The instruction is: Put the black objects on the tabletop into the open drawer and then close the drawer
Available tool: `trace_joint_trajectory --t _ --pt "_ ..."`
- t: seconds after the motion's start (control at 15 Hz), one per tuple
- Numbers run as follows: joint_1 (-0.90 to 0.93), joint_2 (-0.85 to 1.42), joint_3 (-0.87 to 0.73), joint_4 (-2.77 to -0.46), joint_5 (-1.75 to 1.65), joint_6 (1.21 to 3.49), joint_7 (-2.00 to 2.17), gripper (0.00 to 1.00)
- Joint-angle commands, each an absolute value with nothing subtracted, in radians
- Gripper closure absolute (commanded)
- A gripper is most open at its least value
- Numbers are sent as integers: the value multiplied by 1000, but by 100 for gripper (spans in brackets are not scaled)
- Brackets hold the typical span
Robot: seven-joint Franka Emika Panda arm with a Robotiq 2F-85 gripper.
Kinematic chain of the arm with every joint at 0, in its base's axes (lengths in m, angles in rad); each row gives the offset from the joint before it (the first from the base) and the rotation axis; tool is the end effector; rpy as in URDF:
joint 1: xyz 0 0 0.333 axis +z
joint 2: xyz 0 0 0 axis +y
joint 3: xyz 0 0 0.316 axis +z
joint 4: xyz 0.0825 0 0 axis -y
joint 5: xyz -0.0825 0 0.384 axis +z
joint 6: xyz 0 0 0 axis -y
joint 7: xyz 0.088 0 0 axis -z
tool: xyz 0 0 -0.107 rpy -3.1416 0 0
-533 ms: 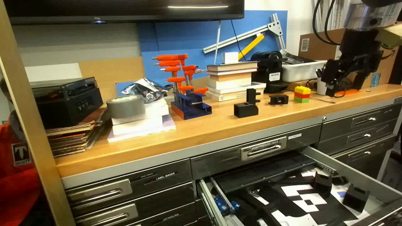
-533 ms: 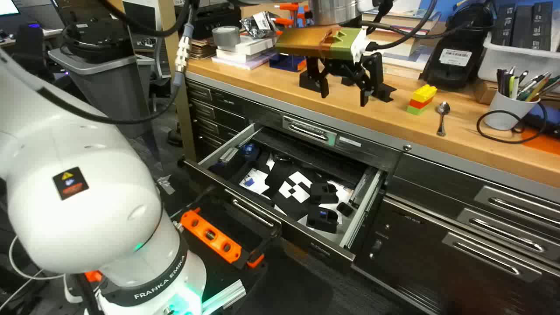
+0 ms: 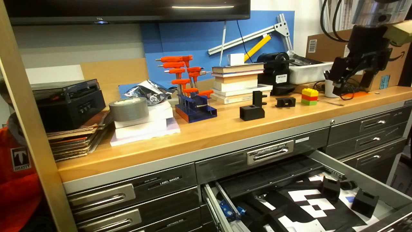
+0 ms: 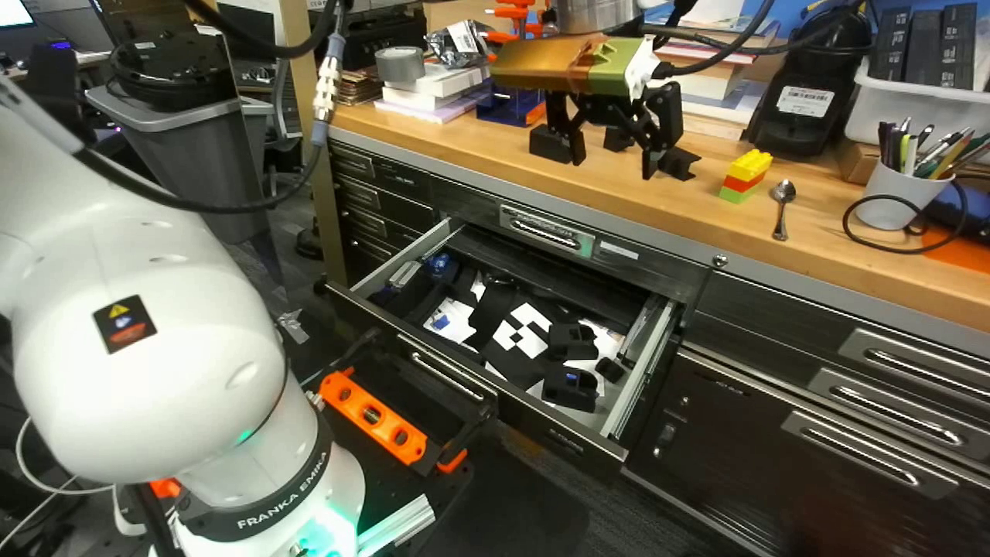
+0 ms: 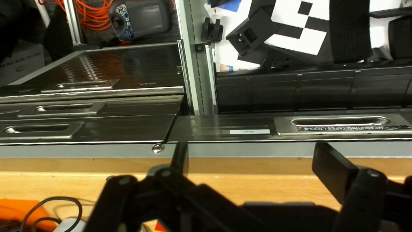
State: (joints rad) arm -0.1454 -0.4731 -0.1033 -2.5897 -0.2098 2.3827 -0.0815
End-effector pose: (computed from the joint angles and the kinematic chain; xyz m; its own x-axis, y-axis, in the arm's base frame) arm 0.4006 -0.1043 0.4420 0.9701 -0.0093 0.2426 -0.0475 -0.9873 0.1519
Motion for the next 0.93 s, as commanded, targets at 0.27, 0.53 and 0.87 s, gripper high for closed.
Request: trace_joint_trajectory --t 0.27,0.53,0.87 --pt "-127 -414 -46 -2583 -121 2651 98 0" --pt "-163 -296 36 -2515 -163 2762 220 0" --pt "-181 -99 69 -2346 -244 2764 317 0"
